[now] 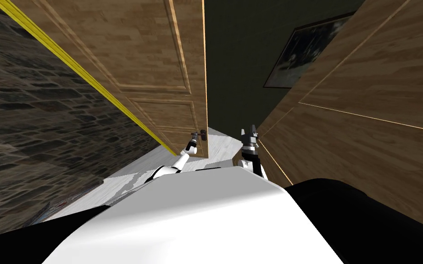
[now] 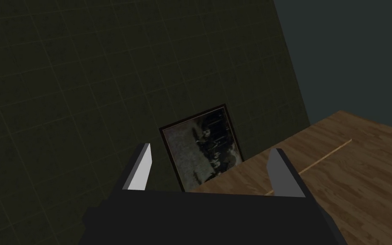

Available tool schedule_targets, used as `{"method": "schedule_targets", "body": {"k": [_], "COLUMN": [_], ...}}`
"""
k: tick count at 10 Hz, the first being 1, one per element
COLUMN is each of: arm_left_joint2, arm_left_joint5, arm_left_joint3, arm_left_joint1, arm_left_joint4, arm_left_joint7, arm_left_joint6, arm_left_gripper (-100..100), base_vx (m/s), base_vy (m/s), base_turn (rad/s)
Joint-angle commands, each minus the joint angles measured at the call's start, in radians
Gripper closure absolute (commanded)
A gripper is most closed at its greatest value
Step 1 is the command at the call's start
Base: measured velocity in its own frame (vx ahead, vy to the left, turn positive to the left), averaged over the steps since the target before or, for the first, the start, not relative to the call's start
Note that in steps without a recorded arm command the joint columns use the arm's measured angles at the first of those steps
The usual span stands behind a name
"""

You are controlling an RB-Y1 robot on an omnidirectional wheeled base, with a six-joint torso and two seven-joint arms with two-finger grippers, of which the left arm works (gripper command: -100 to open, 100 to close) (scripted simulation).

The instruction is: Push the door open

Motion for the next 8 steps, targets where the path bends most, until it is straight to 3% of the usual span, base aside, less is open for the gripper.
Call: {"method": "schedule_targets", "body": {"k": [1, 2, 8], "arm_left_joint2": [0.0, 0.013, 0.027], "arm_left_joint5": [0.0, -0.014, -0.05], "arm_left_joint3": [0.0, 0.021, 0.063], "arm_left_joint1": [0.0, -0.002, -0.005], "arm_left_joint4": [0.0, 0.002, 0.006], "arm_left_joint7": [0.0, 0.002, 0.006], "arm_left_joint6": [0.0, -0.002, -0.002], "arm_left_gripper": [100, 100, 100], "base_vx": [0.055, 0.13, 0.177], "base_vy": [-0.065, 0.008, -0.001], "base_turn": [0.052, 0.12, 0.088]}}
